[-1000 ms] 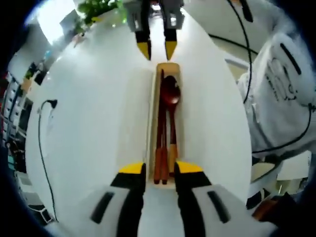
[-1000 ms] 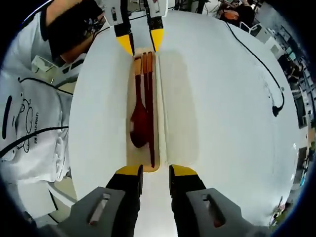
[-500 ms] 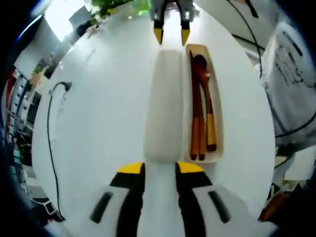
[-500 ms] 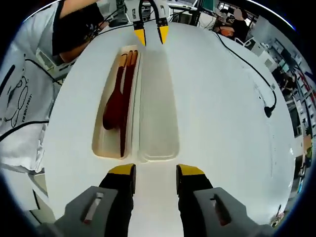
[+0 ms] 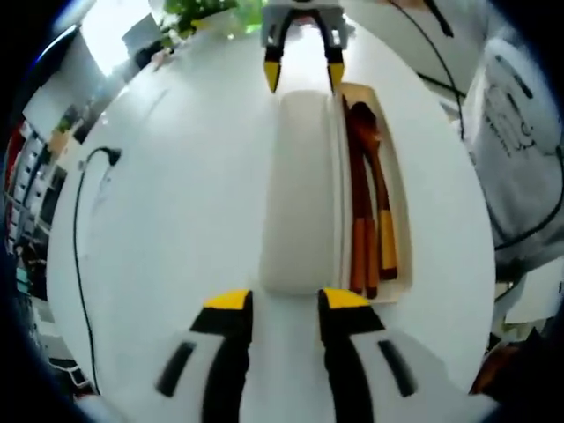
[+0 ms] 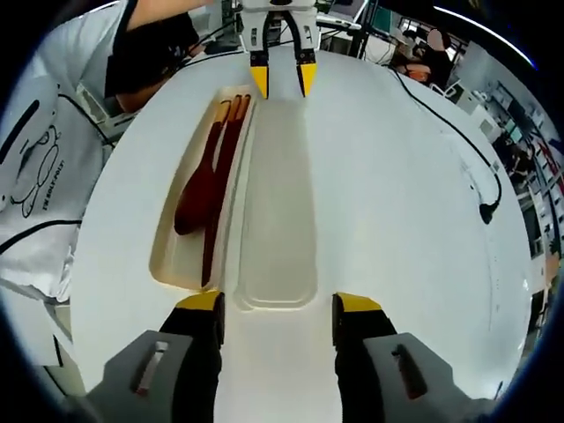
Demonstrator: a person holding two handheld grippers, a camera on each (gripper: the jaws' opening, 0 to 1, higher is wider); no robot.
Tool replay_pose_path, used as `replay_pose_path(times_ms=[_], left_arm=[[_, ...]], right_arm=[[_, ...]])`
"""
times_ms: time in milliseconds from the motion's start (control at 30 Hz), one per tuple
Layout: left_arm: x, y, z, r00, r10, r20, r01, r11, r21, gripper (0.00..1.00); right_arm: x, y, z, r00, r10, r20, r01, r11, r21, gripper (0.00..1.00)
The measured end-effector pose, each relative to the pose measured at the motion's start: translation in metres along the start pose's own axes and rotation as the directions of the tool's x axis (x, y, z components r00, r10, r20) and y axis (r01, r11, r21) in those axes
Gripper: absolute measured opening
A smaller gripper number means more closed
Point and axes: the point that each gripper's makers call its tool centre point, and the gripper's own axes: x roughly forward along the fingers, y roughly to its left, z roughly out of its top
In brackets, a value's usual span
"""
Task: Arrange the utensils inside the cutlery case until each visible utensil rests in its matching compartment.
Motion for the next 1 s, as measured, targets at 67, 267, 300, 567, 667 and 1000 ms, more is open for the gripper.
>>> replay_pose_path(times_ms=[67,267,300,567,667,1000], left_arm=[[0.002,0.001,0.003,1.000,-0.007,0.004,0.007,1.000,0.006,0.33],[0.005,0.009,0.012,1.000,-0.027,-0.013,0.027,0.999,0.028,0.34],[0.005,0.010,0.013,0.999,-0.027,-0.017,0.028,0.999,0.030,0.34],[0.007,0.013,0.035,0.999,-0.043,0.001,0.042,0.997,0.069,0.34],[0.014,0.007,0.046,0.997,-0.071,0.006,0.070,0.995,0.072,0.36],[0.031,0.011,0.049,0.996,-0.072,-0.061,0.079,0.990,0.115,0.39]], right_arm=[[0.002,-0.002,0.001,1.000,0.013,0.000,-0.013,1.000,0.011,0.51],[0.006,-0.011,0.004,0.999,0.022,-0.023,-0.021,0.998,0.061,0.42],[0.006,-0.011,0.004,0.999,0.023,-0.031,-0.022,0.998,0.060,0.42],[0.008,-0.014,0.006,0.996,0.010,-0.088,0.000,0.993,0.119,0.38],[0.007,-0.016,0.007,0.997,-0.005,-0.079,0.018,0.988,0.156,0.37],[0.005,-0.017,0.006,0.999,-0.004,-0.033,0.009,0.987,0.160,0.37]])
